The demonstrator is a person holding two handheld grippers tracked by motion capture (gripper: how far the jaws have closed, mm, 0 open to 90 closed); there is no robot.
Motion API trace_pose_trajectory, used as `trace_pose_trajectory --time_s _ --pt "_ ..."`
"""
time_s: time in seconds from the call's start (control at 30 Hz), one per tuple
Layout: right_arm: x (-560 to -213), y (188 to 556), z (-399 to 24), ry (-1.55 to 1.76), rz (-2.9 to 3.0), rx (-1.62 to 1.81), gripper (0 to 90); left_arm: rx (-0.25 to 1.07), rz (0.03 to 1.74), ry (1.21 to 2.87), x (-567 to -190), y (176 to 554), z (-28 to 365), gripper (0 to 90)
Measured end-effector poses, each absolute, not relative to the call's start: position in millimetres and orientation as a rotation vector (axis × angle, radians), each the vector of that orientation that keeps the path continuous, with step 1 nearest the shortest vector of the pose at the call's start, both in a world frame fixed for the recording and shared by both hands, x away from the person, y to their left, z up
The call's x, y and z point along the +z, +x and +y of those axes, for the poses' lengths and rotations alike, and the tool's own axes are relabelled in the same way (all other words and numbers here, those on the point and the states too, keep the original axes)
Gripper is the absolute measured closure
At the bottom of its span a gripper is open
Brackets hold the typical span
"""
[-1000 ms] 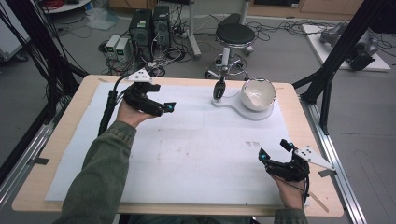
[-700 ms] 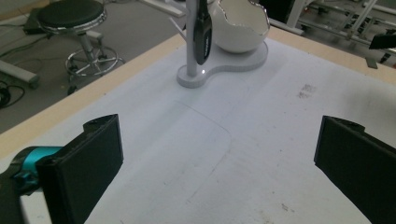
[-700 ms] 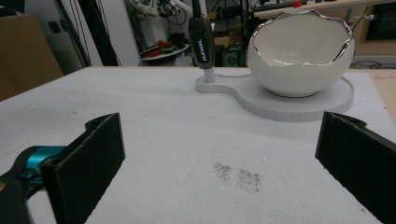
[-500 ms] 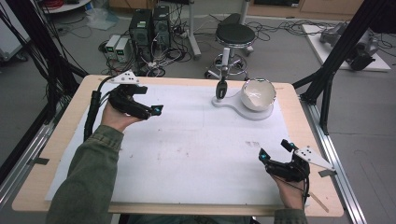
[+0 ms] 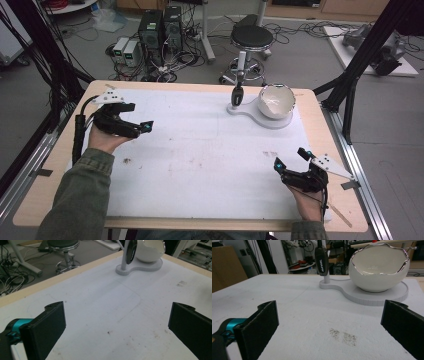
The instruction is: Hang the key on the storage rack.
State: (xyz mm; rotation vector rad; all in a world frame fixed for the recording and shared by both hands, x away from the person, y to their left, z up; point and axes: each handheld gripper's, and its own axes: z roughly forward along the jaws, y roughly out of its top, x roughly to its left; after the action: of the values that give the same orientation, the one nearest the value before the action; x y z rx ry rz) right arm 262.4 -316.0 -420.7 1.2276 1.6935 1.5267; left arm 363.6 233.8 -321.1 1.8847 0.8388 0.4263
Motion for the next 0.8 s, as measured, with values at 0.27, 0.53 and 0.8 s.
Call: trace_pose_trajectory --time_s 0.27,0.53,0.8 --pt "-421.4 263.9 -314.9 1.23 1.692 1.527 0.3 0.437 0.892 1.877 -341.4 347.2 256.8 1.7" --pt "-421.2 263.8 -315.7 1.228 1.682 1.523 0.4 0.447 0.957 1.876 -365.6 333.1 278.4 1.7" --pt "-421.4 262.4 -316.1 1.223 1.676 1.521 0.4 0.428 1.0 1.909 -390.8 317.1 293.6 1.7"
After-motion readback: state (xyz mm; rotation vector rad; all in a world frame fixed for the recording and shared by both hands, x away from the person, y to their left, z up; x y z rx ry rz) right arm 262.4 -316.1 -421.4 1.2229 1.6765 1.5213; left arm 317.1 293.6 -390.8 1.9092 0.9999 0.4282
